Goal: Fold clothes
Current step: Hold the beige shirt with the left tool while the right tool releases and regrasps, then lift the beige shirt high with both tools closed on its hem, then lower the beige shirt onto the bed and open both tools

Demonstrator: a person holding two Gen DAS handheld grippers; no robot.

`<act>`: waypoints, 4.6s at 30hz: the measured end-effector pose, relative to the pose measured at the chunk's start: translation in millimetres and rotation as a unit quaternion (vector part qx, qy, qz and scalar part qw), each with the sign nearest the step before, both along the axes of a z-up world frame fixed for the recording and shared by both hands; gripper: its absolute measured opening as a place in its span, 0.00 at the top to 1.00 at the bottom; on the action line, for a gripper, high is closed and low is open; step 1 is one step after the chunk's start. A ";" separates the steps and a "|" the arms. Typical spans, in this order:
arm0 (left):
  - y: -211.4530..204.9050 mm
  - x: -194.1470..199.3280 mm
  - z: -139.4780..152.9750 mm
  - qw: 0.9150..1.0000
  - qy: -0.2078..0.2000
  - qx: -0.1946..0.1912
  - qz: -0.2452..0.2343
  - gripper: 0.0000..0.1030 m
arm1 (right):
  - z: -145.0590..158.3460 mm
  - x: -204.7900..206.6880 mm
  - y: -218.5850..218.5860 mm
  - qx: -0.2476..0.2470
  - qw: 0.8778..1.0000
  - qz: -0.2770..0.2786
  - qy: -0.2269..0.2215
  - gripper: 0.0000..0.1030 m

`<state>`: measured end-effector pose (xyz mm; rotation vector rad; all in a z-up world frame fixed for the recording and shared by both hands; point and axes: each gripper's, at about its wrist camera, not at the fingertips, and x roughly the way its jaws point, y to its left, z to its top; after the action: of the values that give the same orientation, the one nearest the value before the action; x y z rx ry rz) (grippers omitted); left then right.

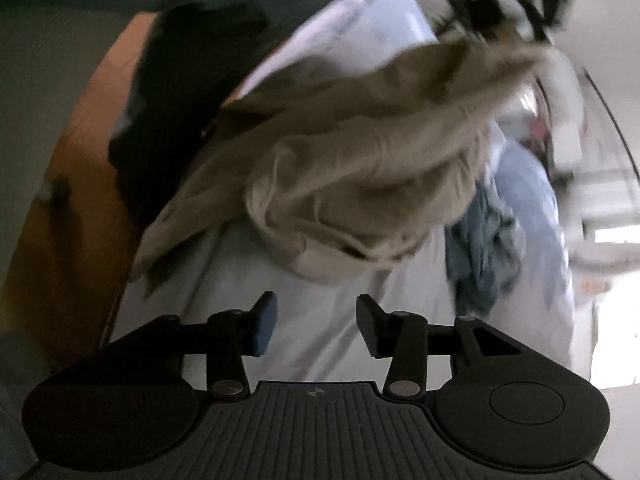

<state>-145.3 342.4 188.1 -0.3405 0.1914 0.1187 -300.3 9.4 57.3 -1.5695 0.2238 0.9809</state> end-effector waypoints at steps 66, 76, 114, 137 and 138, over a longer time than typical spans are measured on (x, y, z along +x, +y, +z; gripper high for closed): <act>-105.1 -184.3 399.7 0.925 -0.345 0.136 -0.084 0.92 | 569.4 -160.3 -225.5 0.632 0.622 -0.229 -0.401 0.94; -108.4 -140.7 402.2 0.927 -0.347 0.100 -0.105 0.92 | 564.9 -123.1 -228.5 0.620 0.625 -0.223 -0.419 0.94; -123.5 42.8 371.1 0.954 -0.218 0.116 -0.168 0.92 | 502.4 6.0 -287.3 0.600 0.657 -0.309 -0.335 0.94; -192.2 353.9 104.9 0.979 0.113 0.139 -0.099 0.92 | 217.0 438.6 -273.6 0.476 0.686 -0.538 -0.117 0.95; -195.8 362.2 91.3 0.977 0.125 0.142 -0.096 0.92 | 209.9 455.2 -272.7 0.468 0.685 -0.548 -0.107 0.95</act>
<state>217.0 146.6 279.4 -0.0185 0.4503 -0.0040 154.9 -263.3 267.2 -0.3565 0.3544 -0.1307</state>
